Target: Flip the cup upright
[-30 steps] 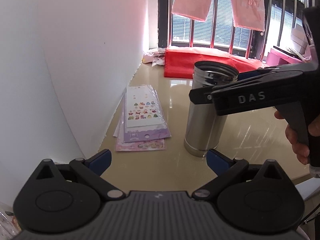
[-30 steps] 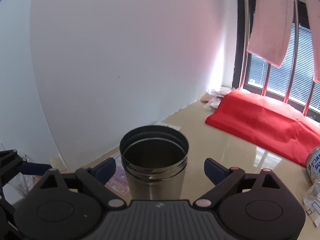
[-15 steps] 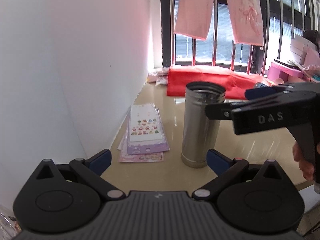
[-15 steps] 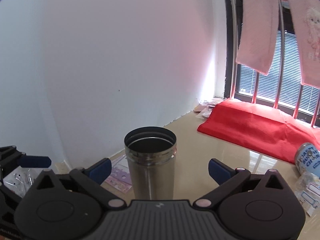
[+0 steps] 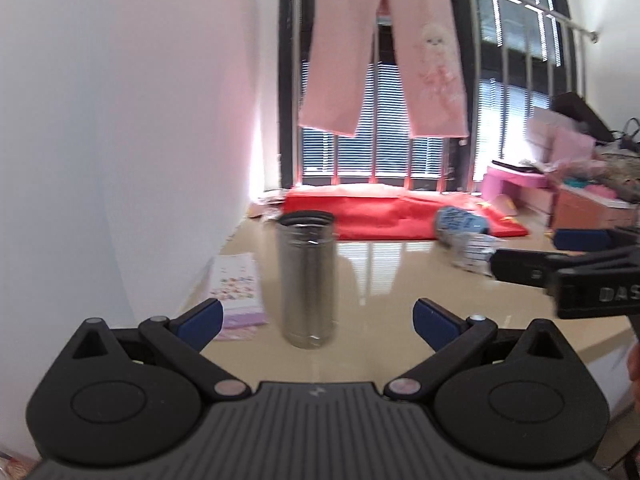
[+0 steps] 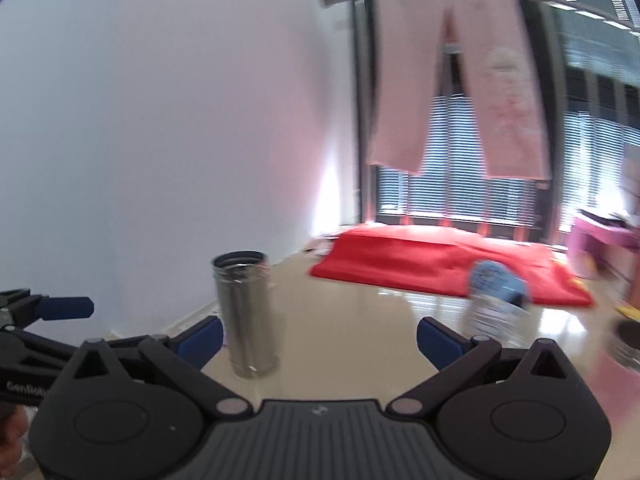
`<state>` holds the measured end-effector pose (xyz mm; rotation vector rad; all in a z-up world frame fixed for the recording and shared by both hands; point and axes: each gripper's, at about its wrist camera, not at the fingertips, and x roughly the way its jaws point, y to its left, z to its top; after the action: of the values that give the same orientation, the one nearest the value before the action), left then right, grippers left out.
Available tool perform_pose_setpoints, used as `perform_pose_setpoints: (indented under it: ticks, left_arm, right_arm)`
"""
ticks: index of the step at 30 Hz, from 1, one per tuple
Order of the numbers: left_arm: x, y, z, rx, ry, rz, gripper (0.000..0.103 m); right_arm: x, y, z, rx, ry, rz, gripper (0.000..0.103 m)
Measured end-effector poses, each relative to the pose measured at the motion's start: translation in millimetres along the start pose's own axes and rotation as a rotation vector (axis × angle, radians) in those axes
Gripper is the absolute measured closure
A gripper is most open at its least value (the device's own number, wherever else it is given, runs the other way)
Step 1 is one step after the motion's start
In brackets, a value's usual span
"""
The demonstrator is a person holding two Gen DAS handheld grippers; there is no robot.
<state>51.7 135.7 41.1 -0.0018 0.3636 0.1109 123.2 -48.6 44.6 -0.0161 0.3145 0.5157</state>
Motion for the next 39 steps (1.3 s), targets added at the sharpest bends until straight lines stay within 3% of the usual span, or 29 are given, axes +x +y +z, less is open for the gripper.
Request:
perform_pose_setpoints:
  ticks: [5,11,15,39]
  left_arm:
    - [-29,-22,-18,-0.012,-0.038,-0.027,0.0]
    - [-48,-32,-31,-0.024,-0.074,-0.051,0.0]
    - [-53,-38,-35,-0.008,-0.098,-0.045,0.0]
    - [-51,-32,-43,-0.023,-0.075,-0.059,0.0]
  right_arm:
    - [-70,-22,-25,0.059,-0.034,-0.114,0.0]
    - [-114,-34,-48,0.082,-0.048,-0.213,0.0]
    - [-116,-35,-54,0.1,-0.048,-0.228,0.0]
    - [-119,-33,-66,0.106,-0.065,-0.239,0.0]
